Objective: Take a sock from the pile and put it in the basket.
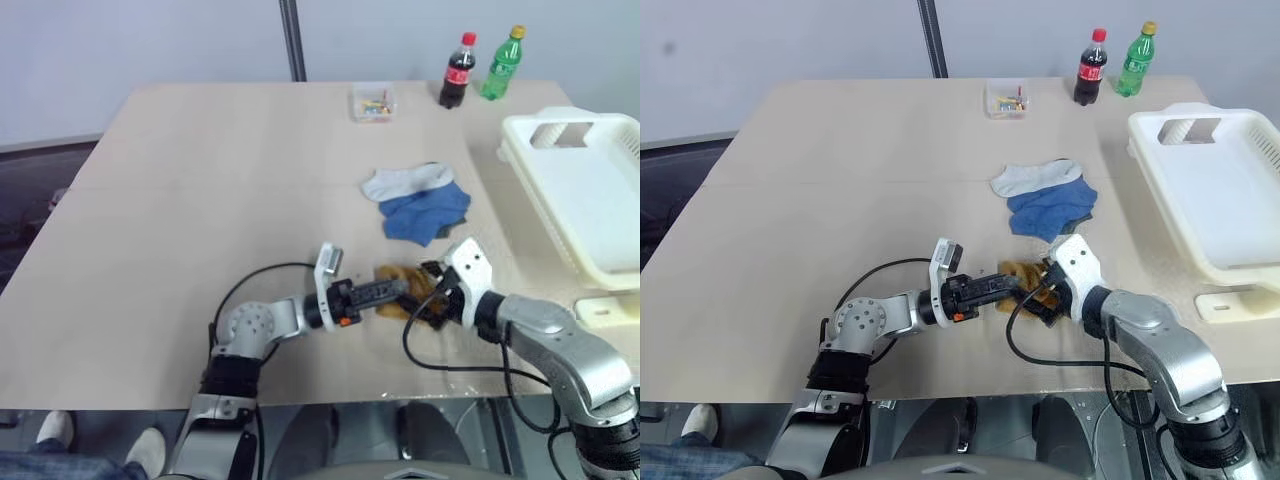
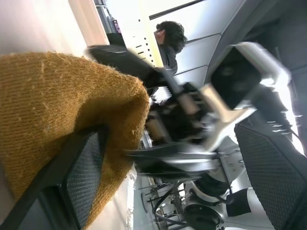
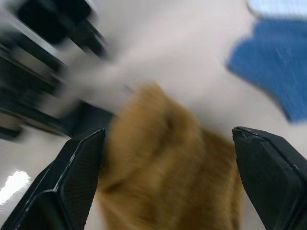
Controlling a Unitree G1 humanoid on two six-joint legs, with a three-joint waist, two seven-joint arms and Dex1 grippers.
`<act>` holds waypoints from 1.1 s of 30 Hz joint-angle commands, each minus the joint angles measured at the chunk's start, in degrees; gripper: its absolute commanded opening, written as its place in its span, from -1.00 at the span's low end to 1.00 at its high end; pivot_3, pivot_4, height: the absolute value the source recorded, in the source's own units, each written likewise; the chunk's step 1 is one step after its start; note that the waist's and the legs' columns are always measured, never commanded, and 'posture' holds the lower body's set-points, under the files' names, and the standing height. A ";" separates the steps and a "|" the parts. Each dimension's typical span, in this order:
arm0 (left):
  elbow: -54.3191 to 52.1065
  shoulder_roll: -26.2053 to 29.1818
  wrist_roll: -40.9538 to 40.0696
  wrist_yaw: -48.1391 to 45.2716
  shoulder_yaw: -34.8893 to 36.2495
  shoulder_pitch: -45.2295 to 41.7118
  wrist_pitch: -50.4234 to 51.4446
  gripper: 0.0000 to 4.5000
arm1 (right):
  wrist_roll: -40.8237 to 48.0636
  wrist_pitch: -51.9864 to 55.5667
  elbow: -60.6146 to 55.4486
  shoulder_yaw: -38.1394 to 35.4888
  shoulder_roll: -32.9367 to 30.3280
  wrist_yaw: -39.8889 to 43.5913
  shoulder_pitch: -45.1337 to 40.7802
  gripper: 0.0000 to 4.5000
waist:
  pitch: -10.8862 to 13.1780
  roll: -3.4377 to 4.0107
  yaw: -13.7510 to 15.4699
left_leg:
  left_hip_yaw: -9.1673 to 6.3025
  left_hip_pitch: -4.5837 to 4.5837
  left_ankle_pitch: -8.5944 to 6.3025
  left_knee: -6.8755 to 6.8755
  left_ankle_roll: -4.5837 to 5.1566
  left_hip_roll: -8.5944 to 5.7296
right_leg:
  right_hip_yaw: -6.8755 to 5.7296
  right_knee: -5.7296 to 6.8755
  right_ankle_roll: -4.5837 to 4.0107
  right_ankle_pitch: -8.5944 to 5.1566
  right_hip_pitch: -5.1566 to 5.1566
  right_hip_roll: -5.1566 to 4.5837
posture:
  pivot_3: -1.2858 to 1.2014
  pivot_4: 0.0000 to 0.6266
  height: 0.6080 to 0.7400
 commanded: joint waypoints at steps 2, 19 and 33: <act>-3.55 1.51 -1.14 -3.40 -0.05 1.13 0.50 1.00 | 0.19 1.17 0.29 -3.53 2.35 -3.84 -1.04 0.96 | 0.00 0.00 -0.04 | 0.00 0.00 0.00 0.00 -0.01 0.01 | 0.01 0.01 0.00 0.00 -0.01 0.00 | 0.03 -0.52 1.00; -25.67 12.80 13.33 -9.23 -1.20 11.92 -26.54 1.00 | 8.42 15.54 -3.31 -6.69 2.39 -5.23 3.29 0.96 | 0.03 0.07 0.02 | 0.11 -0.03 0.00 -0.20 0.00 0.08 | 0.15 -0.09 -0.02 -0.01 -0.13 -0.06 | 0.03 -0.52 1.00; -27.65 18.62 26.74 -15.05 -5.27 12.34 -48.06 1.00 | 6.96 12.56 -0.38 -2.11 -3.29 -3.01 4.53 0.96 | 0.02 0.06 -0.05 | 0.13 0.00 -0.13 -0.25 0.23 0.09 | 0.11 -0.11 -0.02 -0.01 -0.11 0.00 | 0.03 -0.52 1.00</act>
